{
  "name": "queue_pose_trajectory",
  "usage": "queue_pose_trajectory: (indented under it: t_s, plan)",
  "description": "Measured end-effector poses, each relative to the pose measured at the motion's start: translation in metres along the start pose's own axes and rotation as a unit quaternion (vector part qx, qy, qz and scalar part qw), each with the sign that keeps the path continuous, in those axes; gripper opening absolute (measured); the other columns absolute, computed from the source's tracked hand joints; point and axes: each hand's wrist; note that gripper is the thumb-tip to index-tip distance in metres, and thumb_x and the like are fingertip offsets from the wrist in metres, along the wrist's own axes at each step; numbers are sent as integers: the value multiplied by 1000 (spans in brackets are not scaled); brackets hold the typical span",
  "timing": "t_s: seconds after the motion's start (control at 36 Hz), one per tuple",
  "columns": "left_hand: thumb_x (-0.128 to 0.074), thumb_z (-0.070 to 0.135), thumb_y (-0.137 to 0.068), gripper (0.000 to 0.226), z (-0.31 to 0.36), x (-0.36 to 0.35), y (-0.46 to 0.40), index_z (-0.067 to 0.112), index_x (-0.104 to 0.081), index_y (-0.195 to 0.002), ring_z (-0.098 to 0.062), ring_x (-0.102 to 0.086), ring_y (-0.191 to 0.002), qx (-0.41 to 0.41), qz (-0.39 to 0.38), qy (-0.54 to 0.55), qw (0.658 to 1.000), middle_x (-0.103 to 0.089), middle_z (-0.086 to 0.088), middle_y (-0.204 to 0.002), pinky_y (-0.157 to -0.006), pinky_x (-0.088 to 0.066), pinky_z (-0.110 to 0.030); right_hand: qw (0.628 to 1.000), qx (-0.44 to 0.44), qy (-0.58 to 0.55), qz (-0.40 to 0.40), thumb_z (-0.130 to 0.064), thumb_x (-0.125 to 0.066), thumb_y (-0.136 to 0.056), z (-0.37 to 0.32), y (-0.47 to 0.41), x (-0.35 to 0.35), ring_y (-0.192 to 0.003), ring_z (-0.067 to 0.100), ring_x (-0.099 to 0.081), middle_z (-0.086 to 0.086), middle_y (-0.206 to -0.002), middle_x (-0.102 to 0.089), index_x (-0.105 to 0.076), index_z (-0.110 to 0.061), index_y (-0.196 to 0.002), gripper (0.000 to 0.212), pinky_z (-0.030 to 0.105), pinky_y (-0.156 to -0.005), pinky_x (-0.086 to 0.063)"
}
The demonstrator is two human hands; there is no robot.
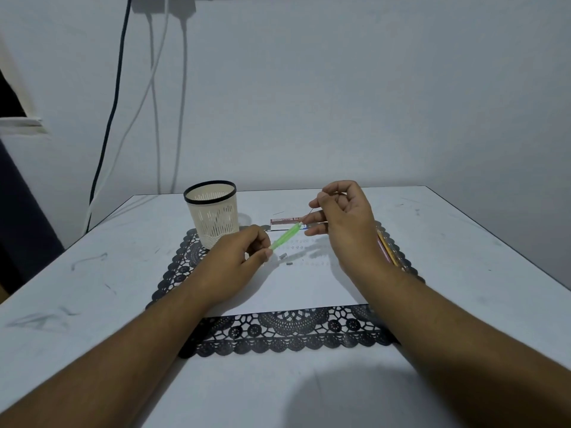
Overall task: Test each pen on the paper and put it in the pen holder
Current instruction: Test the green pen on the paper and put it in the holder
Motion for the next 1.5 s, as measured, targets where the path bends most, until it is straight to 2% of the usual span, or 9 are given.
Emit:
queue_pose_trajectory:
  t_s: [0.22,0.47,0.61,0.83,1.0,1.17,1.25,1.5]
  plan:
    - [-64,20,-99,12,0,0,0,28,-61,-91,-7,-59,-83,3,1,2,1000,-66,12,-86,-66,-41,-15,1000,7,-21,0,-8,-58,-104,-2,1,-1,-71,34,-74,12,-90,-66,-56,-13,-105,5,34,-57,-59]
    - [-64,19,-100,13,-2,0,-1,28,-61,-90,-5,-57,-78,3,7,5,1000,-64,13,-82,-64,-39,-15,1000,13,-10,1,-9,-58,-105,-3,2,-2,-70,32,-74,13,-92,-66,-56,-12,-106,4,35,-59,-61]
    - [-64,20,-99,13,-1,0,-1,28,-60,-90,-9,-58,-80,-1,9,4,1000,-65,11,-83,-64,-41,-19,1000,13,-16,-5,-8,-57,-105,-3,3,-3,-73,32,-75,11,-89,-67,-55,-12,-105,4,37,-62,-62]
    - [-64,18,-99,10,1,0,0,23,-63,-91,-5,-59,-80,1,15,11,1000,-66,11,-82,-65,-40,-13,1000,9,-16,-15,-7,-59,-104,-2,5,-4,-81,31,-77,11,-87,-70,-56,-10,-108,6,40,-66,-64]
    - [-65,18,-99,10,1,0,0,23,-63,-91,-4,-59,-80,4,15,14,1000,-67,12,-82,-66,-40,-13,1000,8,1,-16,-10,-60,-104,0,6,-3,-79,27,-76,15,-88,-74,-56,-11,-110,7,40,-64,-63]
    - [-65,19,-99,11,1,1,-1,26,-62,-90,-5,-60,-80,6,18,23,1000,-66,14,-82,-65,-40,-13,999,15,36,-28,-14,-61,-104,1,8,-3,-81,25,-76,11,-87,-77,-54,-14,-113,11,42,-61,-63]
    - [-64,19,-99,12,0,0,0,26,-62,-90,-5,-61,-80,8,19,25,999,-66,16,-82,-65,-40,-13,998,12,57,-39,-15,-62,-104,3,11,-3,-86,25,-77,9,-88,-78,-57,-13,-110,9,44,-61,-63]
    - [-65,19,-99,12,3,2,-1,27,-62,-90,-5,-61,-77,23,33,39,998,-69,9,-81,-65,-40,-12,986,8,144,-82,-12,-65,-100,13,9,2,-90,19,-75,4,-87,-77,-70,-10,-96,7,38,-61,-64]
Point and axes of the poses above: each hand's wrist, its own y-axis away from the middle knuckle, its own x-axis out of the back of the hand, z = x × y
